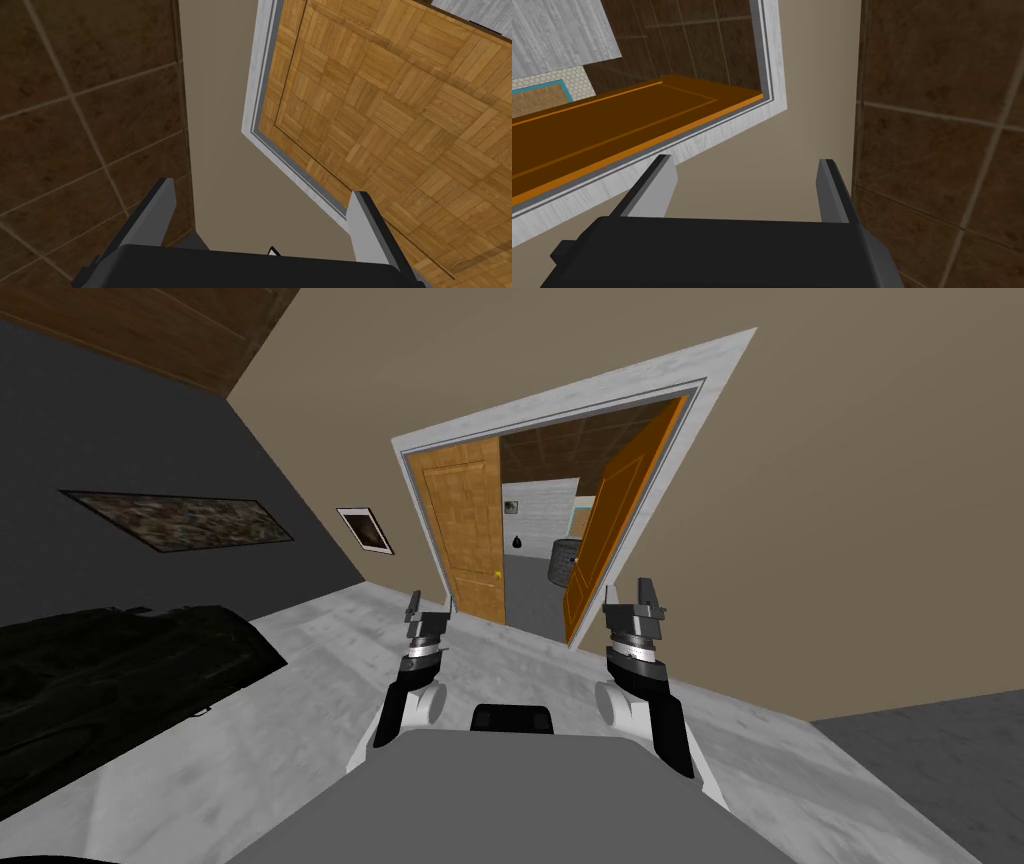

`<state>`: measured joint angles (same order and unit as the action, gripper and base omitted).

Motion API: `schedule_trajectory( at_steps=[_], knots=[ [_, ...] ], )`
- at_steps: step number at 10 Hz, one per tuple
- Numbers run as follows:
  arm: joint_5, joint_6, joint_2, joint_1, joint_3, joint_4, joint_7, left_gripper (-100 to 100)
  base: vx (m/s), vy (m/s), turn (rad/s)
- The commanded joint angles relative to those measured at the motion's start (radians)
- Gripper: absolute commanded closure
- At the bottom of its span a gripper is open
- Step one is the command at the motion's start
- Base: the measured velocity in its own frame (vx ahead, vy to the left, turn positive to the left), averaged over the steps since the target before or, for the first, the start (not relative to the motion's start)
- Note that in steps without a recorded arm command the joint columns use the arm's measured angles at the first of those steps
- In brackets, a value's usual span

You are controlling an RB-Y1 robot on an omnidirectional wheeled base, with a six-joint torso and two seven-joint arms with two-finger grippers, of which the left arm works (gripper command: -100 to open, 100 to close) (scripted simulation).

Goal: Push the door open

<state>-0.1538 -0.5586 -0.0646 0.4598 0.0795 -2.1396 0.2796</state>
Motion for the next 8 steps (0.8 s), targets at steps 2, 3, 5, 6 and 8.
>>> schedule_trajectory(
  at_steps=[2,3,5,6,8],
  knots=[
    [-0.037,-0.015,-0.012,-0.022,0.005,0.064,0.046,-100,0.080,0.046,-0.144],
    [-0.053,-0.022,-0.017,-0.031,0.007,0.092,0.066,-100,0.084,0.042,-0.175],
    [-0.085,-0.035,-0.026,-0.051,0.012,0.149,0.105,-100,0.078,0.059,-0.180],
    [-0.102,-0.042,-0.031,-0.060,0.015,0.177,0.124,-100,0.081,0.070,-0.148],
    [-0.137,-0.057,-0.040,-0.081,0.021,0.240,0.167,-100,0.090,0.069,-0.159]
  ],
)
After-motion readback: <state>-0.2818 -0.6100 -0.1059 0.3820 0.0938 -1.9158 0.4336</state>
